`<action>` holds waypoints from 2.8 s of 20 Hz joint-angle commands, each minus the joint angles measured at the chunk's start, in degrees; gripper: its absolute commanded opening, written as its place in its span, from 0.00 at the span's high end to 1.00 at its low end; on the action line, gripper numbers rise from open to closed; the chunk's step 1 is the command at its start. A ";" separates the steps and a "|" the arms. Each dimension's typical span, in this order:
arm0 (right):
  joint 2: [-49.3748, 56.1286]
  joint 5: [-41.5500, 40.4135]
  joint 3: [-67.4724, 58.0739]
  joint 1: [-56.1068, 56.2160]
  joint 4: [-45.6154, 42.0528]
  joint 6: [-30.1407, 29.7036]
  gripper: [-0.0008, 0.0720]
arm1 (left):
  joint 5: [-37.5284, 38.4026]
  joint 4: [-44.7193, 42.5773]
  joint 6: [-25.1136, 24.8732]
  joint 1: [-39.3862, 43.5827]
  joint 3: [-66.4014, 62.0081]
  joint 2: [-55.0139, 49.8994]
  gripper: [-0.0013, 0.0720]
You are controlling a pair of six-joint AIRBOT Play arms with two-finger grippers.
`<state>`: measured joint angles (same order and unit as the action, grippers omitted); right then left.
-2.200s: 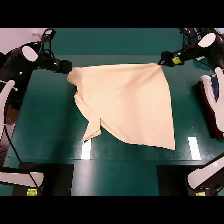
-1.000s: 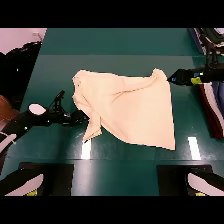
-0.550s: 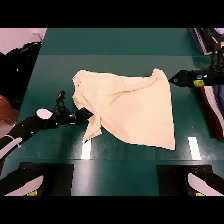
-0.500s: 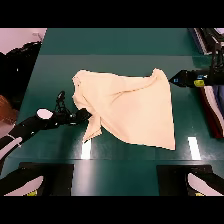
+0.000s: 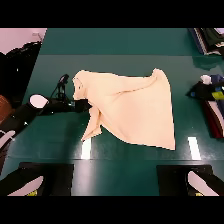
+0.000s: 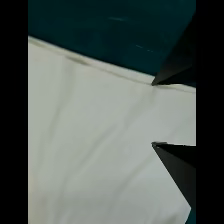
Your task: Fold the shirts.
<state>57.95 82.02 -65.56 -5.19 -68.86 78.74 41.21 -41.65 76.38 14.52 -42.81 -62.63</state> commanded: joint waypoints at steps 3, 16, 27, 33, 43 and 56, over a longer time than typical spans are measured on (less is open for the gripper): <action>-5.27 7.54 21.07 -14.82 -2.60 -0.72 0.26 | 4.63 -9.27 0.20 -0.04 -6.08 1.40 0.95; 4.48 0.50 36.50 -10.97 2.05 -3.72 0.37 | 4.50 -9.25 0.15 -0.02 -6.12 1.40 0.95; -3.15 -4.81 33.27 -2.64 4.70 -3.13 0.97 | 10.73 -12.39 1.27 -0.04 -9.22 2.93 0.95; -14.43 -13.64 5.73 -2.67 12.48 0.15 0.97 | 23.41 -27.28 4.63 -0.04 -36.81 8.33 0.95; -11.21 -13.44 -47.71 -2.78 1.42 0.35 0.97 | 24.06 -31.74 4.96 -0.02 -83.52 12.17 0.95; -0.42 4.50 -35.34 -2.60 -5.20 3.39 0.97 | 28.26 -43.30 10.25 -0.04 -56.11 7.80 0.95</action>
<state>51.81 80.40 -106.89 -7.92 -76.07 81.71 67.55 -77.41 86.41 14.55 -111.00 -52.51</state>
